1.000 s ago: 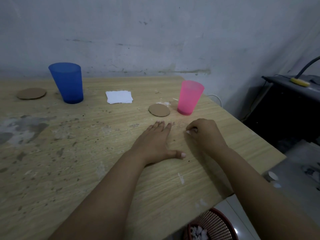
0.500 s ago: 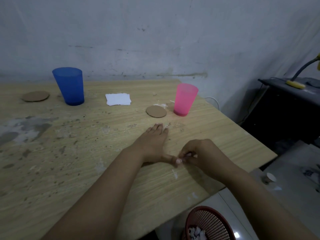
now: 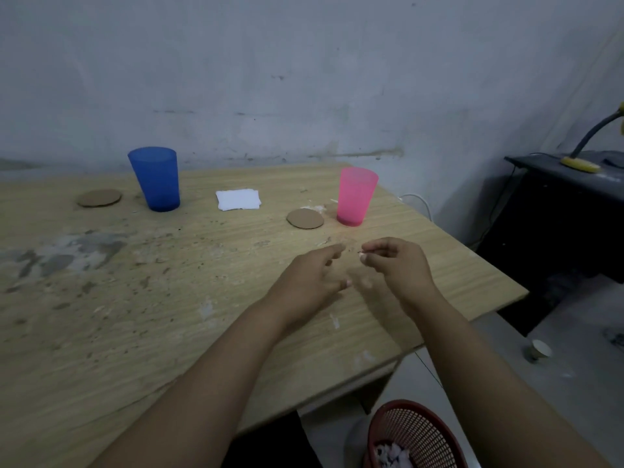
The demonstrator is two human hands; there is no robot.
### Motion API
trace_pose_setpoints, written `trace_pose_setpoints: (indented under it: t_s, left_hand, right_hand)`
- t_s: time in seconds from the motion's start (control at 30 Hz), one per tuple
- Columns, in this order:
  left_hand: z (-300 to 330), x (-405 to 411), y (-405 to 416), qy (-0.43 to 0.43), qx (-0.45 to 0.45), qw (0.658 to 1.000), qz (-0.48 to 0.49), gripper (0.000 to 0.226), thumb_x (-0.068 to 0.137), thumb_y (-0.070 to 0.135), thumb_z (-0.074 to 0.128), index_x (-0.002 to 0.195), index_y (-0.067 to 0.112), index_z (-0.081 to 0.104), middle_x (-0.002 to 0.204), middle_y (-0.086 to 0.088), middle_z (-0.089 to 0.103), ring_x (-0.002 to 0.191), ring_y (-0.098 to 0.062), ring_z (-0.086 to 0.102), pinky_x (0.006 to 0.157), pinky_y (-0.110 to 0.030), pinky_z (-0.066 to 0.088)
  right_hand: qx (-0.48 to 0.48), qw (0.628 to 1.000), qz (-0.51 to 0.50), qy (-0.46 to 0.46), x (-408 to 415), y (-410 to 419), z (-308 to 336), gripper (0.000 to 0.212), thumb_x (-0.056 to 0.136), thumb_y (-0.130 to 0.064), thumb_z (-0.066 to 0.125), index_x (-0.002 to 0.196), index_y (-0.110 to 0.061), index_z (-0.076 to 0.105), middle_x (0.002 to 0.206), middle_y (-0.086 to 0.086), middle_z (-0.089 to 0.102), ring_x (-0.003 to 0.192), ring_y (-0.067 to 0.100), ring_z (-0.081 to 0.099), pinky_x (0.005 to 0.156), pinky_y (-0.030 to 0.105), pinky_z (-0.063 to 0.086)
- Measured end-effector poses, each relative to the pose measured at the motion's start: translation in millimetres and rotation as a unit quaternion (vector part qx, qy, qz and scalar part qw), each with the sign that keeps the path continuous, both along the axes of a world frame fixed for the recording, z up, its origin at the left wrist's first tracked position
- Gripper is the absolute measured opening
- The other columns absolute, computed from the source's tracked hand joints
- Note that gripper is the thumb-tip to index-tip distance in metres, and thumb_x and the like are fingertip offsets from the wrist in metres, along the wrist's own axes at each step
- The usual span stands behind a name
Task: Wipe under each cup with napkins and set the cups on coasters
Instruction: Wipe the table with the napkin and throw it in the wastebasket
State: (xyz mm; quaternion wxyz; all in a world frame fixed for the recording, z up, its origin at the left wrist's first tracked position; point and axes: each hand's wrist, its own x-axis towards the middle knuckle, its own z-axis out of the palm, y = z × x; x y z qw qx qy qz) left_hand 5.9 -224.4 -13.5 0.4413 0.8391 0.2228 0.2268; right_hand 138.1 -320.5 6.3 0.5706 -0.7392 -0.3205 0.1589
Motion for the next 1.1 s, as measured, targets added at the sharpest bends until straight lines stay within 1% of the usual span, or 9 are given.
trace_pose_setpoints:
  t_s: [0.07, 0.13, 0.27, 0.57, 0.67, 0.77, 0.93, 1.03, 1.1]
  left_hand:
    - [2.5, 4.8, -8.2, -0.056, -0.026, 0.998, 0.030, 0.052, 0.081, 0.014, 0.071, 0.129, 0.025, 0.055, 0.114, 0.005, 0.061, 0.098, -0.010, 0.057, 0.083, -0.022, 0.052]
    - [8.1, 10.2, -16.8, -0.092, -0.031, 0.994, 0.047, 0.045, 0.081, 0.009, 0.070, 0.122, 0.023, 0.059, 0.103, 0.003, 0.061, 0.086, -0.010, 0.058, 0.067, -0.011, 0.049]
    - [13.5, 18.5, -31.2, -0.132, -0.030, 0.990, 0.034, 0.042, 0.078, 0.008, 0.073, 0.116, 0.021, 0.063, 0.099, 0.002, 0.064, 0.083, -0.011, 0.062, 0.070, -0.017, 0.049]
    - [5.9, 26.7, -46.8, -0.167, -0.036, 0.983, 0.065, 0.017, 0.079, 0.011, 0.073, 0.095, 0.015, 0.074, 0.087, 0.006, 0.072, 0.076, 0.001, 0.064, 0.067, -0.007, 0.044]
    - [4.5, 27.8, -43.1, -0.169, -0.025, 0.982, 0.077, 0.012, 0.079, 0.013, 0.074, 0.091, 0.015, 0.075, 0.083, 0.006, 0.073, 0.075, 0.001, 0.066, 0.069, -0.010, 0.048]
    - [3.2, 28.7, -36.8, -0.162, -0.007, 0.984, 0.078, 0.017, 0.078, 0.004, 0.072, 0.093, 0.012, 0.073, 0.083, 0.001, 0.073, 0.076, -0.001, 0.066, 0.072, -0.015, 0.053]
    - [1.8, 27.2, -22.5, -0.124, -0.001, 0.991, 0.051, 0.044, 0.081, 0.000, 0.068, 0.118, 0.023, 0.060, 0.095, -0.001, 0.066, 0.089, -0.007, 0.064, 0.082, -0.020, 0.054]
    - [-0.3, 24.0, -15.4, -0.090, 0.048, 0.992, 0.067, 0.044, 0.086, -0.001, 0.057, 0.122, 0.025, 0.058, 0.101, 0.003, 0.064, 0.093, -0.003, 0.060, 0.083, -0.012, 0.048]
    - [-2.9, 21.8, -12.7, -0.074, 0.066, 0.992, 0.079, 0.044, 0.088, -0.002, 0.051, 0.121, 0.025, 0.059, 0.102, 0.005, 0.064, 0.095, -0.003, 0.058, 0.085, -0.015, 0.046]
  right_hand:
    - [0.032, 0.998, 0.008, 0.057, -1.3, -5.6, 6.1, 0.018, 0.075, 0.000, 0.070, 0.075, -0.017, 0.068, 0.071, 0.000, 0.067, 0.060, 0.001, 0.060, 0.056, 0.013, 0.044]
    - [0.072, 0.991, 0.012, 0.113, -0.3, -12.9, 11.2, 0.015, 0.077, 0.003, 0.067, 0.081, -0.011, 0.068, 0.075, 0.005, 0.067, 0.064, 0.009, 0.059, 0.056, 0.017, 0.044]
    - [0.113, 0.971, 0.036, 0.208, -0.5, -24.4, 15.0, 0.012, 0.080, 0.010, 0.060, 0.082, 0.000, 0.065, 0.076, 0.012, 0.063, 0.067, 0.019, 0.057, 0.058, 0.016, 0.051]
    - [0.115, 0.962, 0.082, 0.232, -1.1, -36.9, 8.0, 0.010, 0.080, 0.010, 0.059, 0.077, 0.002, 0.064, 0.063, 0.009, 0.066, 0.062, 0.016, 0.064, 0.066, 0.022, 0.053]
    - [0.098, 0.967, 0.092, 0.217, -1.6, -31.4, 5.3, 0.008, 0.082, 0.003, 0.062, 0.074, 0.002, 0.064, 0.066, 0.011, 0.064, 0.067, 0.017, 0.063, 0.076, 0.027, 0.054]
    - [0.090, 0.972, 0.070, 0.204, -2.5, -22.5, 1.7, 0.008, 0.079, 0.005, 0.065, 0.074, 0.000, 0.062, 0.068, 0.012, 0.062, 0.066, 0.020, 0.060, 0.070, 0.026, 0.055]
    - [0.021, 0.991, 0.053, 0.119, 12.3, -15.8, 2.0, 0.025, 0.080, 0.008, 0.058, 0.101, 0.000, 0.068, 0.077, 0.011, 0.065, 0.070, 0.018, 0.062, 0.071, 0.027, 0.056]
    - [-0.039, 0.999, 0.014, 0.022, 21.4, -14.7, -0.2, 0.017, 0.077, 0.004, 0.062, 0.080, -0.010, 0.072, 0.074, 0.007, 0.067, 0.072, 0.021, 0.063, 0.077, 0.035, 0.056]
    - [-0.073, 0.996, -0.012, -0.040, 22.1, -11.4, -3.6, 0.013, 0.077, 0.001, 0.066, 0.075, -0.012, 0.071, 0.073, 0.005, 0.067, 0.071, 0.019, 0.064, 0.072, 0.027, 0.055]
